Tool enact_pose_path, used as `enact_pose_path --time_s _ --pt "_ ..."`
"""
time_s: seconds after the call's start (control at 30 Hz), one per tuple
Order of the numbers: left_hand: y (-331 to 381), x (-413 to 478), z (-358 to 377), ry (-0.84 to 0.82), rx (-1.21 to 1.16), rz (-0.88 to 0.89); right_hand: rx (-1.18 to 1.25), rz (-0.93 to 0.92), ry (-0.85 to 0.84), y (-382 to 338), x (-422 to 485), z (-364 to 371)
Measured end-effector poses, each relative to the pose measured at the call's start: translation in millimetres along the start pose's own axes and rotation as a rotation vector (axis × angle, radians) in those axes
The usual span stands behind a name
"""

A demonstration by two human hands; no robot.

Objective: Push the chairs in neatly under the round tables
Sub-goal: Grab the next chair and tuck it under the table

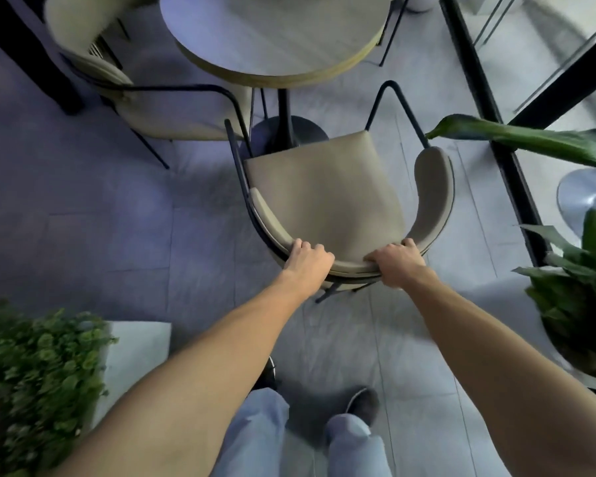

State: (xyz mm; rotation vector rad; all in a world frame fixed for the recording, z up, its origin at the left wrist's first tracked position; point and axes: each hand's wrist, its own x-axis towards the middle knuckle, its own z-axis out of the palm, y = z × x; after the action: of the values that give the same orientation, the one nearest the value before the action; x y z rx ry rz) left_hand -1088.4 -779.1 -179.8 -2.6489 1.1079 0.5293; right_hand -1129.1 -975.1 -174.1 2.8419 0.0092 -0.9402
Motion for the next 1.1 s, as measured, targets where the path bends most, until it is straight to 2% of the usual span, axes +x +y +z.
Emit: enact_pose_path --time_s 0.2,0.43,1.1 --pt "28.7 39.6 -25.3 -0.024 -0.050 -0.119 -0.063 -0.087 0.035 55.8 29.5 -8.4" --pt "73.3 75.8 -47.8 -0.014 -0.079 -0.356 -0.044 -0.169 0.056 106.8 55.8 -15.7" --pt "63.3 156.1 -68.0 0.030 -0.183 -0.393 -0.092 -0.236 0.049 165.0 117.7 -56.2"
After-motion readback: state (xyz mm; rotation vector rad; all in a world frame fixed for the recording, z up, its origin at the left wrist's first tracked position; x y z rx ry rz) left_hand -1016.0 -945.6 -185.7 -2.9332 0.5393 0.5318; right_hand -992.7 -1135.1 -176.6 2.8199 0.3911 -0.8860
